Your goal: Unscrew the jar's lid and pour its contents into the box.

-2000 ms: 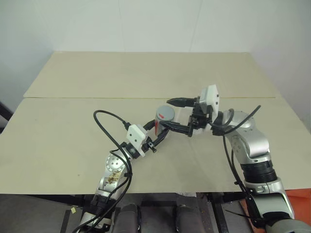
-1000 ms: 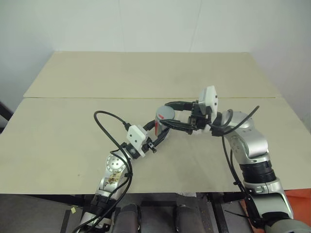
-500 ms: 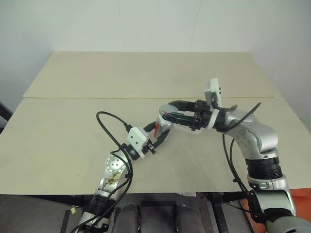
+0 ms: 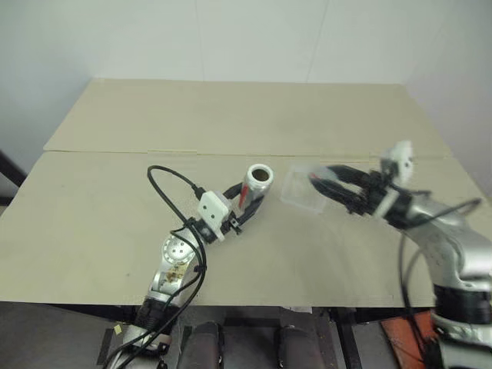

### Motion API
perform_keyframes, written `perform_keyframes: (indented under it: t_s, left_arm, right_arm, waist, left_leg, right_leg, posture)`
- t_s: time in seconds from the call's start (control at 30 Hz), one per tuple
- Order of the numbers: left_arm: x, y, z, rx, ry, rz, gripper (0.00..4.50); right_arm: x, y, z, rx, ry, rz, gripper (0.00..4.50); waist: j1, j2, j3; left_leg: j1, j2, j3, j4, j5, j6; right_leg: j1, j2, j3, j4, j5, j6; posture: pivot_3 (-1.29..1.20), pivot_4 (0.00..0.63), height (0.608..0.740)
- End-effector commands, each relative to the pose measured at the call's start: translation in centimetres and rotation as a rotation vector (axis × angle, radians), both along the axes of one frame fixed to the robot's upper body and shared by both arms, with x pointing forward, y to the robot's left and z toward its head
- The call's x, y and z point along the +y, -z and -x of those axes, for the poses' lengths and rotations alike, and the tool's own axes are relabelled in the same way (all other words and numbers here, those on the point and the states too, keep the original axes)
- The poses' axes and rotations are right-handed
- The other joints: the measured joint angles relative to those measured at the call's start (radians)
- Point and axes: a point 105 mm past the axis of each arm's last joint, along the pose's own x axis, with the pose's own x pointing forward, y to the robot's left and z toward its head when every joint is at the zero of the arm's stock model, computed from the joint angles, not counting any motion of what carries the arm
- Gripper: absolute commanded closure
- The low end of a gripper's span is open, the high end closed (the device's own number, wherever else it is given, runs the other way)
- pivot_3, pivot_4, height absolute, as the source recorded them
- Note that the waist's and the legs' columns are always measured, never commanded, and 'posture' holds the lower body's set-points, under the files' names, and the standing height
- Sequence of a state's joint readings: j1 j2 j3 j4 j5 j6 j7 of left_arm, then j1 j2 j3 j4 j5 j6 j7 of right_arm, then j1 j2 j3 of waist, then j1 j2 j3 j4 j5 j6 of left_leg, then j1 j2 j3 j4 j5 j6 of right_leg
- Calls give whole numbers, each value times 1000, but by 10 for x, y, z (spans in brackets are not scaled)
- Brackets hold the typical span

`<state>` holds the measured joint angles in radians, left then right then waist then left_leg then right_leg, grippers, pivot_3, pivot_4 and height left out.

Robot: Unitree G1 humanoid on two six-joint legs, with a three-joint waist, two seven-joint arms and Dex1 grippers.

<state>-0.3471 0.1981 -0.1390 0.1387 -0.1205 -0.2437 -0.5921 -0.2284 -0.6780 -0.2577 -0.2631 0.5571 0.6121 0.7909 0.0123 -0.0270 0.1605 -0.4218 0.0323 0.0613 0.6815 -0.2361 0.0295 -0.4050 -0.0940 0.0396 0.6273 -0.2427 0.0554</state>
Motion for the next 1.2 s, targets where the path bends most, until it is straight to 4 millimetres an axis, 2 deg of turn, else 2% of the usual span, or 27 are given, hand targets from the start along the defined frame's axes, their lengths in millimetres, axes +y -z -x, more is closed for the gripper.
perform_keyframes:
  t_s: [0.03,0.13,0.2,0.4,0.5,0.57,0.6,0.73,0.83,1.0,1.07,1.2]
  left_arm:
    - [2,-12,-8,-49,1,-13,2515]
    - [2,-14,-14,-59,9,-27,2515]
    - [1,-14,-17,-62,16,-30,2515]
    - [-3,-17,-19,-74,35,-30,2515]
    - [-3,-16,-18,-75,37,-29,2515]
    - [-2,-14,-16,-72,32,-29,2515]
    - [-2,-13,-16,-71,29,-29,2515]
    - [-1,-9,-14,-65,13,-30,2515]
    - [0,-10,-13,-67,7,-23,2515]
    - [3,-13,-20,-70,-17,-25,2515]
    - [2,-16,-25,-73,-25,-31,2515]
    - [-4,-18,-36,-110,-31,-117,2515]
  right_arm:
    - [-19,7,19,-60,38,173,1708]
    - [-33,37,29,9,103,205,1708]
    - [-34,54,32,44,136,219,1708]
    - [-39,87,35,203,230,242,1708]
    - [-40,94,41,241,207,276,756]
    - [-45,91,43,249,204,294,64]
    - [-46,89,44,251,196,308,6]
    - [-44,65,47,209,133,337,6]
    - [-48,33,41,120,133,403,6]
    - [-49,-13,34,-11,129,359,6]
    - [-51,-22,31,-42,139,335,6]
    - [-55,-22,30,-54,167,343,6]
  waist:
    - [-3,0,0]
    - [-10,0,0]
    - [-16,0,0]
    - [-20,0,0]
    - [-17,0,0]
    - [-14,0,0]
    - [-13,0,0]
    - [-6,0,0]
    - [-5,0,0]
    - [-2,0,0]
    - [-1,0,0]
    - [3,0,0]
  left_leg:
    - [0,0,0,0,0,0]
    - [1,0,0,0,0,0]
    - [3,0,0,0,0,0]
    - [3,0,0,0,0,0]
    - [3,0,0,0,0,0]
    - [3,0,0,0,0,0]
    - [3,0,0,1,0,0]
    - [3,0,0,1,0,0]
    - [3,0,0,1,0,0]
    - [3,0,0,1,0,0]
    - [3,0,0,1,0,0]
    - [2,0,0,2,0,0]
  right_leg:
    - [0,0,0,0,0,0]
    - [1,1,1,1,0,0]
    - [1,2,2,2,0,0]
    - [2,2,2,2,0,0]
    - [2,1,2,2,0,0]
    - [2,2,2,2,0,0]
    - [3,1,2,2,0,0]
    - [3,1,2,2,0,1]
    - [2,1,3,2,0,1]
    - [3,2,2,2,0,1]
    - [3,1,2,1,0,1]
    - [3,1,1,1,1,1]
  posture:
    - [0,150,740]
    - [0,150,740]
    - [0,150,740]
    - [0,150,740]
    - [0,150,740]
    - [0,150,740]
    - [0,150,740]
    - [0,150,740]
    - [0,150,740]
    - [0,150,740]
    - [0,150,740]
    - [0,150,740]
